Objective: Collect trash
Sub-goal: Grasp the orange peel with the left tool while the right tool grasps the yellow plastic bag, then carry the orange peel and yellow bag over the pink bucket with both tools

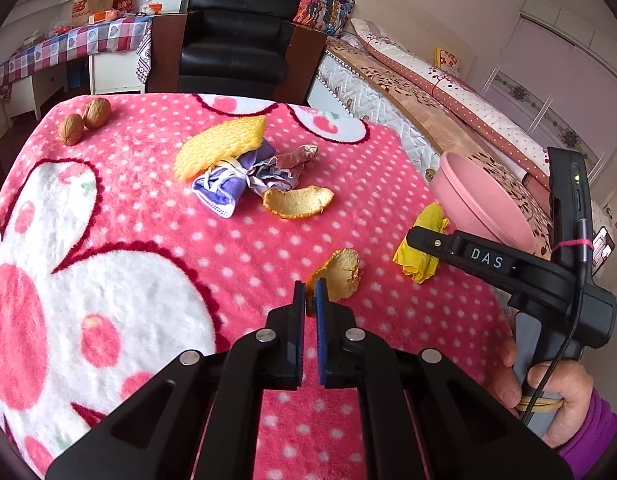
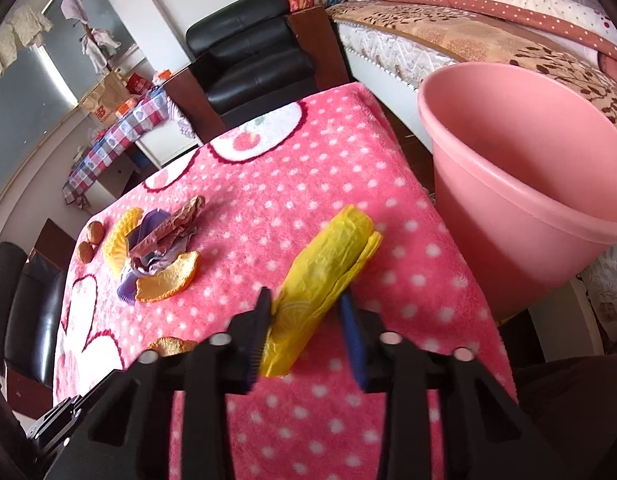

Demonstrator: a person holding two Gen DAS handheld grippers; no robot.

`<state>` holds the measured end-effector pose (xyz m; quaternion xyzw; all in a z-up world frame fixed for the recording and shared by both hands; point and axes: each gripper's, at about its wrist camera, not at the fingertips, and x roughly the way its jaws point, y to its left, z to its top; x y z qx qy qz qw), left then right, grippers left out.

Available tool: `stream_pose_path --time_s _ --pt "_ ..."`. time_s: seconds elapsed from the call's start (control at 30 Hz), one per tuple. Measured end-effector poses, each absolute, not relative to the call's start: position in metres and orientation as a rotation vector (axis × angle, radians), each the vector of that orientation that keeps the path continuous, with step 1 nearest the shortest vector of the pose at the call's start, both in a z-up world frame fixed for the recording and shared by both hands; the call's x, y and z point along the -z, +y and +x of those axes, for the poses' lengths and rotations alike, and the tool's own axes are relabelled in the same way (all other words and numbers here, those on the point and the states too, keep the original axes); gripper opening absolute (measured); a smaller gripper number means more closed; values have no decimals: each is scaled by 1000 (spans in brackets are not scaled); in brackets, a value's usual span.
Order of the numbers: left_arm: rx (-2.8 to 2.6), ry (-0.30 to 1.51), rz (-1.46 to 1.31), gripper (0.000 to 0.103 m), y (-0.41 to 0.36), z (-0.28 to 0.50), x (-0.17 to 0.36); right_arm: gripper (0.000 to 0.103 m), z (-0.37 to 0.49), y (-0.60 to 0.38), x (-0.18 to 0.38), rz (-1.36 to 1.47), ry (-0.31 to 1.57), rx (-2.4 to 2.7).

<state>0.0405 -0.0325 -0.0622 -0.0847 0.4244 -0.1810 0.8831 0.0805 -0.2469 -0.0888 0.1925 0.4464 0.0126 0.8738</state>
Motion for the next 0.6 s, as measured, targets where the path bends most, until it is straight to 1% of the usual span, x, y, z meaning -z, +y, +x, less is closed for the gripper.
stream_pose_path --time_s 0.07,0.1,0.13,0.3,0.43,0.6 --pt "371 885 -183 4 -28 39 62 25 78 -247 86 388 932 -48" --pt "369 885 -186 4 -27 38 62 20 75 -246 84 382 931 -63" --pt "368 884 -188 4 -26 38 61 18 73 -246 81 372 930 -84" --pt "374 886 -183 4 -25 30 59 16 58 -238 62 292 924 -172" --pt "382 899 -182 4 -23 20 59 16 45 -228 52 214 969 -249" --pt "379 906 -177 4 -18 11 60 17 35 -214 54 96 1040 -292"
